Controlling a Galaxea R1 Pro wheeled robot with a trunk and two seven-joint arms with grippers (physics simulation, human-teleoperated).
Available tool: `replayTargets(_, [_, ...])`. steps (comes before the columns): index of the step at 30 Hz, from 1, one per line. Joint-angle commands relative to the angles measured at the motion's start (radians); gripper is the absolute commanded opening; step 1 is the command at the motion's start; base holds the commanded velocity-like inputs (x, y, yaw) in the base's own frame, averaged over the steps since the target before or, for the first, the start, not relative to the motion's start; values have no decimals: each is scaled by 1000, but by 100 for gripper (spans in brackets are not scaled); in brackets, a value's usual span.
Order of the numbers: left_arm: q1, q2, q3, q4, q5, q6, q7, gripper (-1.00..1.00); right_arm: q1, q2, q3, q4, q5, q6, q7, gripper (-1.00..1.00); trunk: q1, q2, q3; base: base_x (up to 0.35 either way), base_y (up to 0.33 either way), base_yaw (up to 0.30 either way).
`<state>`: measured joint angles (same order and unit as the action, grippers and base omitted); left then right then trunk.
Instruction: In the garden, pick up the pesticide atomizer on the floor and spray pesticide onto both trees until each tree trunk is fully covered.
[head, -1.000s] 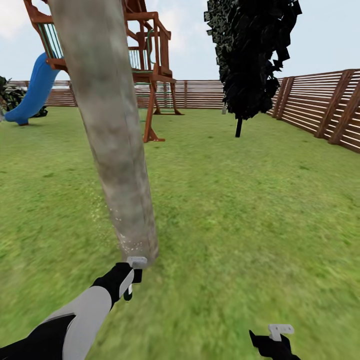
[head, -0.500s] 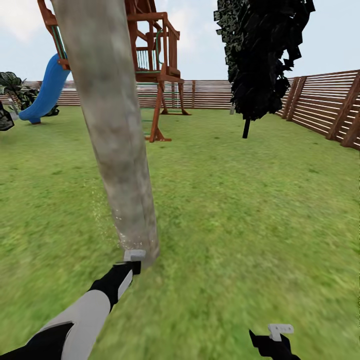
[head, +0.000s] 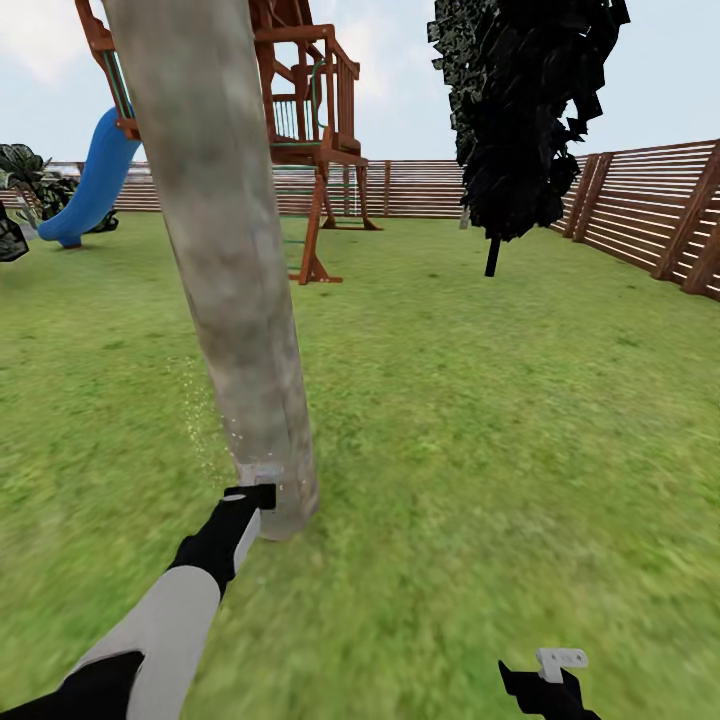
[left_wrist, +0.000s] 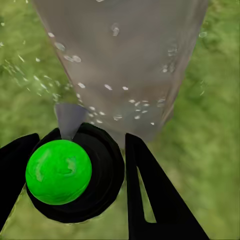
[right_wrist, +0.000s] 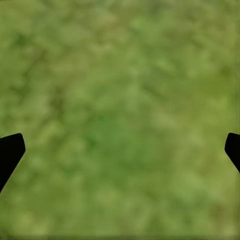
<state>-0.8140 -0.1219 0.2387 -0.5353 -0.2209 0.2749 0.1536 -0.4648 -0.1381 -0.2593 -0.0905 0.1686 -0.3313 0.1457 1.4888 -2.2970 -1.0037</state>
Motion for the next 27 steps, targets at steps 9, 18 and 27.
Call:
replayTargets(9, [2, -47, -72, -10, 3, 19, -4, -100, 0, 0, 0, 0, 0, 0, 0, 100, 0, 0, 0, -88, 0, 0])
replayTargets(18, [1, -36, -76, -37, 4, 63, -29, -100, 0, 0, 0, 0, 0, 0, 0, 100, 0, 0, 0, 0, 0, 0])
replayTargets(27, [2, -50, -96, -56, 6, 67, -31, -100, 0, 0, 0, 0, 0, 0, 0, 100, 0, 0, 0, -131, 0, 0])
